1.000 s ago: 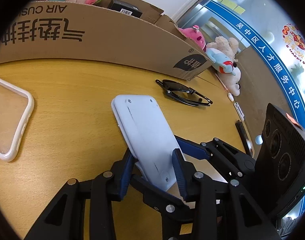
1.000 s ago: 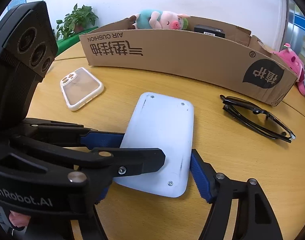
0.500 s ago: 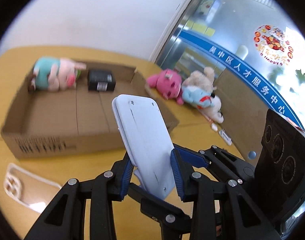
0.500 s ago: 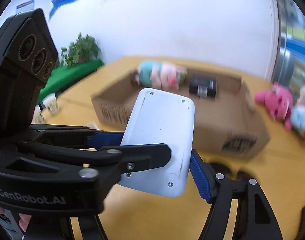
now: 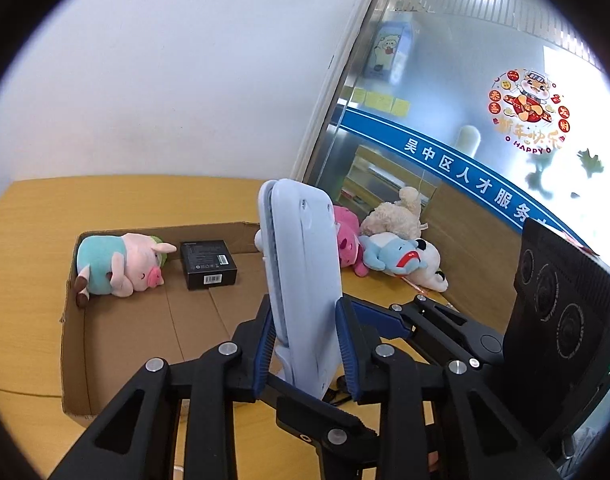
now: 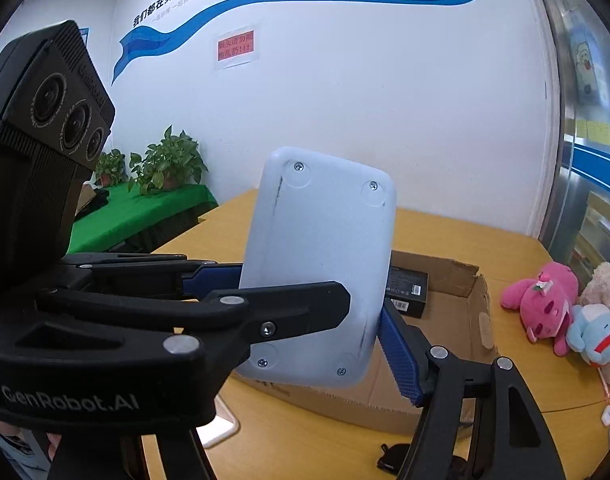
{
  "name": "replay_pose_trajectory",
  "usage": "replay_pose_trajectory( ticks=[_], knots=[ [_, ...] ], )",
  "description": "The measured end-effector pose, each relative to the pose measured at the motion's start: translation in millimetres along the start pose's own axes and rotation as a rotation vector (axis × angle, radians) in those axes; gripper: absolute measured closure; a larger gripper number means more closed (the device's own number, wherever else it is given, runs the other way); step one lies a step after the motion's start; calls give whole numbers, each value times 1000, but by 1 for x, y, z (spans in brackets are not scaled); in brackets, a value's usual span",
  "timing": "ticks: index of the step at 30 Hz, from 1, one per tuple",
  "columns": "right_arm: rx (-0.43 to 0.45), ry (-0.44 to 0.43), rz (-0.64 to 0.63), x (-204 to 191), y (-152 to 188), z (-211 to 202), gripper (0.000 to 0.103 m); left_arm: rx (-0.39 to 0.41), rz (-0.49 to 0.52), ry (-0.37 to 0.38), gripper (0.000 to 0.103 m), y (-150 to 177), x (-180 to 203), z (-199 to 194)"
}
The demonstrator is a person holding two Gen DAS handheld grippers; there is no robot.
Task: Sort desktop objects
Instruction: 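Lift the white case with both tools and carry it over the cardboard box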
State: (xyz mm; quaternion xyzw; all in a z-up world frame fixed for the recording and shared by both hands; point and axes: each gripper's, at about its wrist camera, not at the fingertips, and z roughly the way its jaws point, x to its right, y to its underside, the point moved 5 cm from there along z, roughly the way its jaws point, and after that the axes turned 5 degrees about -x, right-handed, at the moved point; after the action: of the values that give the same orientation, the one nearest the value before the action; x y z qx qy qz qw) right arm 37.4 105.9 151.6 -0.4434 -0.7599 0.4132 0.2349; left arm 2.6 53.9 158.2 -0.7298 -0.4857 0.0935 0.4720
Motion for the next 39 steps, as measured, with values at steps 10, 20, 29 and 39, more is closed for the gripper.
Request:
replay_pose_trajectory(
  ticks=[10,20,29,39],
  knots=[
    [-35,-44,32,13,-21,53,35,-42,-53,23,76,-23,-48,25],
    [-195,-163,90,3,-21,165,35,-180,-193,-55,76,-14,-147,68],
    [-492,-316,199,-16,8,286,35,-395,-333,-171,76,15,-235,117],
    [-754,-377,284,-28,42,347,35,-553,-425,-245,76,39,-265,141]
  ],
)
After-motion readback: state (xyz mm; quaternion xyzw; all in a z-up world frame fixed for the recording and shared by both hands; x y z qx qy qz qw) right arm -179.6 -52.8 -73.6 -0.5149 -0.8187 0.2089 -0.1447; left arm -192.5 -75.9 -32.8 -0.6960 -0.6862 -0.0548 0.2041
